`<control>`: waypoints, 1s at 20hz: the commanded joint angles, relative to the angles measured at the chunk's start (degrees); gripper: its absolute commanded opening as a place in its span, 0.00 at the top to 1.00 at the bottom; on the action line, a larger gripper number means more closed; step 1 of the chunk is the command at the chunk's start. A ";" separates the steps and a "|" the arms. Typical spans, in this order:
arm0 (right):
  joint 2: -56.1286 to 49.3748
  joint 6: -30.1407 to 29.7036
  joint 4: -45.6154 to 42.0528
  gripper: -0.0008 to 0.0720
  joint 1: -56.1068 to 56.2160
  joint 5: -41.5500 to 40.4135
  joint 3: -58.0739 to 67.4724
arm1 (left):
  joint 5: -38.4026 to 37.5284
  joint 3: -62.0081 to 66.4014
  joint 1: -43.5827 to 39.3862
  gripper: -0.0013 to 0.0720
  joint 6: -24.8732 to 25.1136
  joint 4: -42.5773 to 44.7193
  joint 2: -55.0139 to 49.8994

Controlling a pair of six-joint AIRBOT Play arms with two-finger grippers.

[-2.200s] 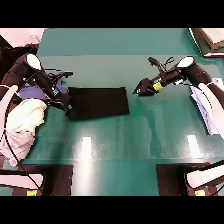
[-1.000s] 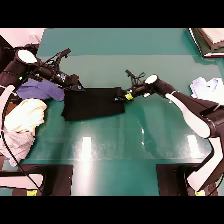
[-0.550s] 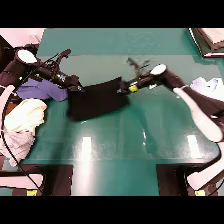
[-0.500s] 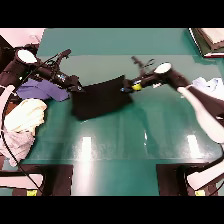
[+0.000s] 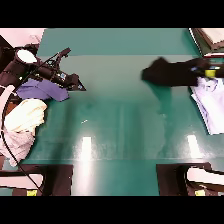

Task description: Fold the shirts.

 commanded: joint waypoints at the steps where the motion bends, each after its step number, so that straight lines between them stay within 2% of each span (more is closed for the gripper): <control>1: -1.38 -0.72 -0.37 0.97 -8.20 -1.75 4.55 | 0.63 0.04 0.00 0.95 -1.46 -0.42 0.02; 8: -6.10 0.00 -0.09 0.97 -10.32 -3.76 19.82 | 0.94 0.04 0.00 0.95 -1.46 -0.42 0.02; 14: -2.21 1.46 -0.57 0.97 -16.26 1.55 25.38 | 1.01 0.04 0.00 0.95 -1.44 -0.42 0.02; 18: -0.70 3.15 -0.66 0.97 -20.92 11.74 25.38 | 0.98 0.04 0.00 0.95 -1.42 -0.42 0.02; 20: -0.70 6.10 -6.78 0.97 -22.03 18.43 25.38 | 0.87 0.04 0.00 0.95 -1.42 -0.42 0.02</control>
